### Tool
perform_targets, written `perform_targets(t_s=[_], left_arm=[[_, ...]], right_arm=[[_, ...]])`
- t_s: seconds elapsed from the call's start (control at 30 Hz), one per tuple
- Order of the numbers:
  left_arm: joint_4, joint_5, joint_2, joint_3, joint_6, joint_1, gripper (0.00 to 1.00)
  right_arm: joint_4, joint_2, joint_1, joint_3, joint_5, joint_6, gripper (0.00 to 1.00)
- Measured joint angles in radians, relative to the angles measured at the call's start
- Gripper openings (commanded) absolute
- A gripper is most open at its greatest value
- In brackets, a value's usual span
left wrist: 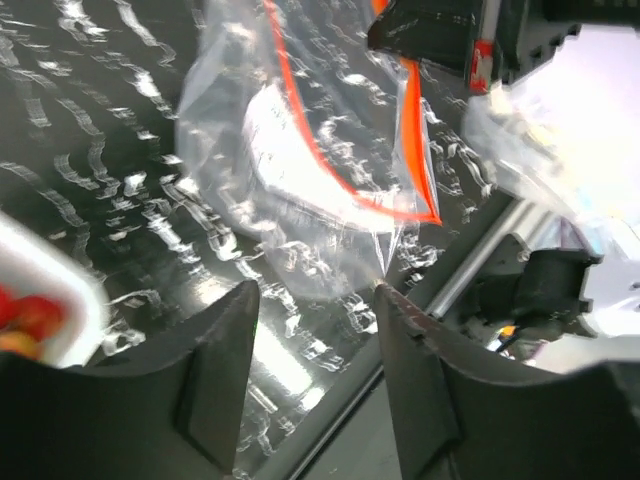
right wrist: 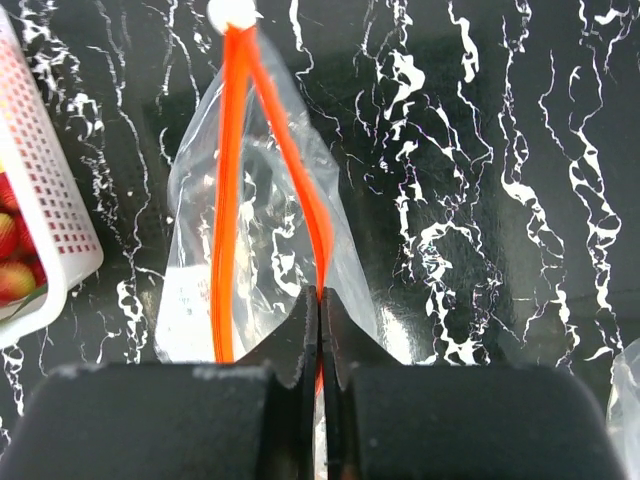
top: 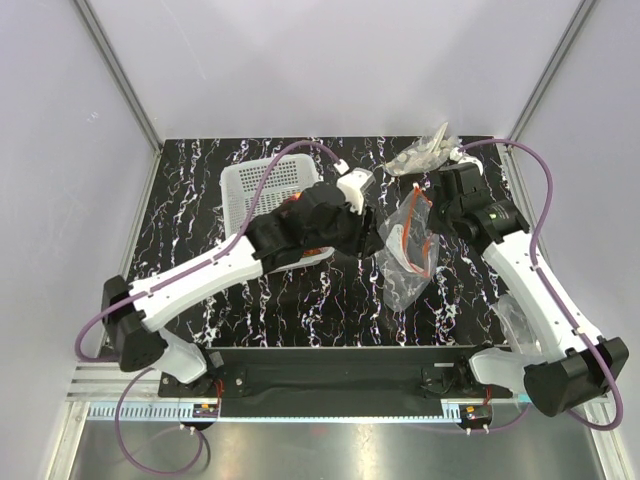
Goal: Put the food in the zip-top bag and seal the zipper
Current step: Pick up the zipper food storage bag at the center of the board, then adjust the zipper food storage bag at the center of the board.
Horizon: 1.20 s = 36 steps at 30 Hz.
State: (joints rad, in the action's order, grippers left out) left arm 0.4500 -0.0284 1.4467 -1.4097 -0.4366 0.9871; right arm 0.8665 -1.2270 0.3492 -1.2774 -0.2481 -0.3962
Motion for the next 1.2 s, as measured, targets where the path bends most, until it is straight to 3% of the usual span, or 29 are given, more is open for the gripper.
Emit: perform_targets(t_s=[0.23,0.73,1.2], left_arm=[[-0.097,-0.082,0.120,-0.071,-0.110,0.000,0.33],[-0.142,-0.095,0.409,-0.280,-0.217,-0.004,0.44],[-0.121,-0.021,0.411,-0.277,-0.204,-0.029,0.55]], right_arm=[[0.003,0.049,0.004,0.000,0.004,0.012,0.00],[0.002,0.063,0.025,0.003,0.004,0.012,0.00],[-0.001,0.068,0.029,0.017,0.002,0.013,0.00]])
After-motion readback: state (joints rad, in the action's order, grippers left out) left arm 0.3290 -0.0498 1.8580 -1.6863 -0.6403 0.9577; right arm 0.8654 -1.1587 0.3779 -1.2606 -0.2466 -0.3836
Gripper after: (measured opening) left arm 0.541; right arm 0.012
